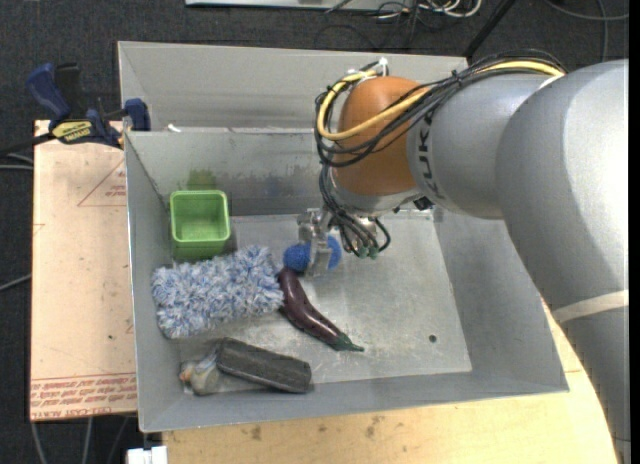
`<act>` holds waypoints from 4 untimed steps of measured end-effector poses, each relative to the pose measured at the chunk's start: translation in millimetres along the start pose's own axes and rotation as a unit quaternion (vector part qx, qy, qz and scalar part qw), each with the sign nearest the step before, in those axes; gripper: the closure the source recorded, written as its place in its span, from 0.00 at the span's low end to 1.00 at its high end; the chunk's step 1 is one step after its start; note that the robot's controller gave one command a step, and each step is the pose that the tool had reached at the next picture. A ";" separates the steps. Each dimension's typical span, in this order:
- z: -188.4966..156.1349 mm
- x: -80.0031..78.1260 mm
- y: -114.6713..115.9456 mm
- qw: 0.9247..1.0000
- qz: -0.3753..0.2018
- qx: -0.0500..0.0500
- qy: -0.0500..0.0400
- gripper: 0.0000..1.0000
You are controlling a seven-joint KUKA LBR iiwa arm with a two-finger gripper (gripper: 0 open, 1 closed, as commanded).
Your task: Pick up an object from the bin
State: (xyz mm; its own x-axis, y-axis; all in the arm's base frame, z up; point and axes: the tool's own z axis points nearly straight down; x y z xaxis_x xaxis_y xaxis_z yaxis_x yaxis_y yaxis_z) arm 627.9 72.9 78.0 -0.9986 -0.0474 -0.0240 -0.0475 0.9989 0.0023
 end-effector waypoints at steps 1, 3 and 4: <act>-1.9 0.1 0.0 1.000 0.000 0.000 0.002 1.00; -22.1 1.2 0.1 1.000 0.000 0.001 0.010 1.00; -30.7 0.8 0.2 1.000 0.000 0.001 0.010 1.00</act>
Offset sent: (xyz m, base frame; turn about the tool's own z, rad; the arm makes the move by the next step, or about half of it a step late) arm 0.0001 -0.0001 0.0468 -0.0001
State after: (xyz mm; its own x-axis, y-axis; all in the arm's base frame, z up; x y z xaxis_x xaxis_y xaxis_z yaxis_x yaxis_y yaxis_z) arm 626.4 72.9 108.7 -0.9988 -0.0483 -0.0040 -0.0483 0.9988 0.0009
